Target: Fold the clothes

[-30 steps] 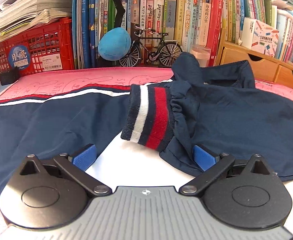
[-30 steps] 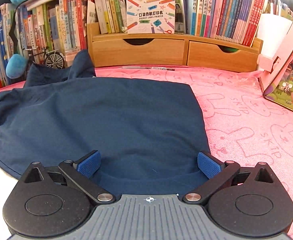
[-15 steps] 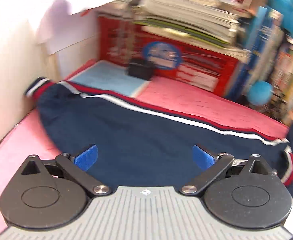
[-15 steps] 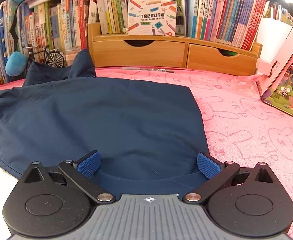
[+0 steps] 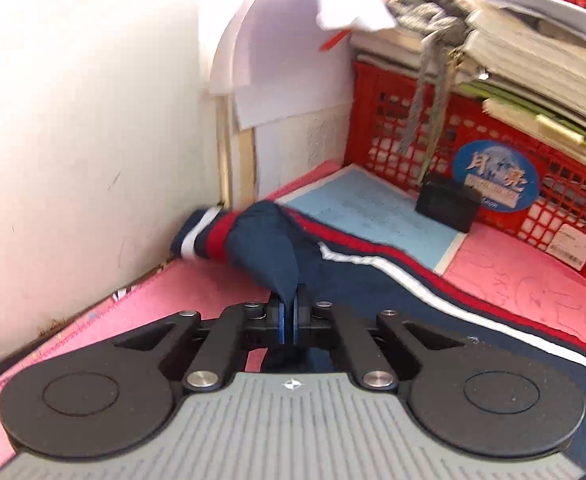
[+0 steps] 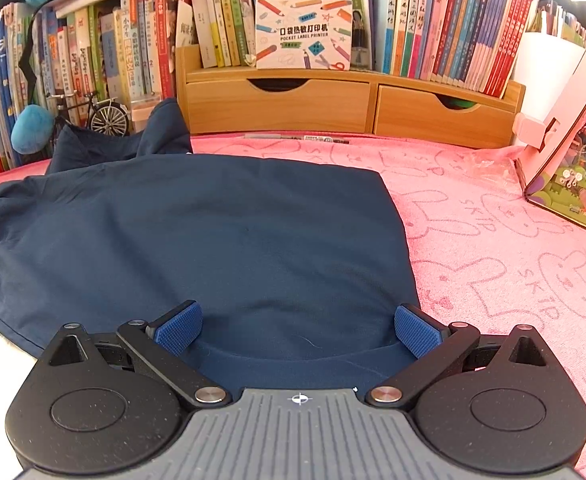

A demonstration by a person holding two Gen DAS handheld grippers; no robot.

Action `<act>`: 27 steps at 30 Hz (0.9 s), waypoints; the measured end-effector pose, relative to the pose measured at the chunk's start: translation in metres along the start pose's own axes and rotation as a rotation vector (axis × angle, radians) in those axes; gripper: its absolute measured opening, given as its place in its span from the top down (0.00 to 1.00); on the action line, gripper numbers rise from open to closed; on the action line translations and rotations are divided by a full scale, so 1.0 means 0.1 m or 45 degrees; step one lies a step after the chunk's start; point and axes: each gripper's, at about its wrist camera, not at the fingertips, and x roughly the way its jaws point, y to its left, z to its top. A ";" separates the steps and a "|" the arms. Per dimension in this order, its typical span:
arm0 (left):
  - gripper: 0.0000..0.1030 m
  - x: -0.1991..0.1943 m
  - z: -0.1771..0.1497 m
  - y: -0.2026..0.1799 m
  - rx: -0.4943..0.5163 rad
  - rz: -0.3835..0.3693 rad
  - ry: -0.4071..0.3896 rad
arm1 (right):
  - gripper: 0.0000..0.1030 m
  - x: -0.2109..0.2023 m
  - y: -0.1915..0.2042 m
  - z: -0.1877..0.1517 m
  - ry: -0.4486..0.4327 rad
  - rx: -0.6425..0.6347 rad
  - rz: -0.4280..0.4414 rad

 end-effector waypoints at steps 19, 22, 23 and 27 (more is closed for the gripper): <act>0.40 -2.32 -1.85 -3.14 0.887 -1.042 0.109 | 0.00 0.00 -0.01 0.01 0.003 0.010 0.010; 0.23 -2.41 -1.91 -2.89 0.940 -1.043 0.105 | 0.00 -0.01 0.00 0.00 0.000 0.010 0.008; 0.15 -2.43 -1.89 -2.76 0.933 -1.040 0.077 | 0.00 -0.02 0.00 0.00 -0.002 0.009 0.006; 0.05 -2.40 -1.73 -2.23 0.887 -0.917 -0.024 | 0.01 -0.32 0.20 -0.03 -0.068 -0.059 -0.012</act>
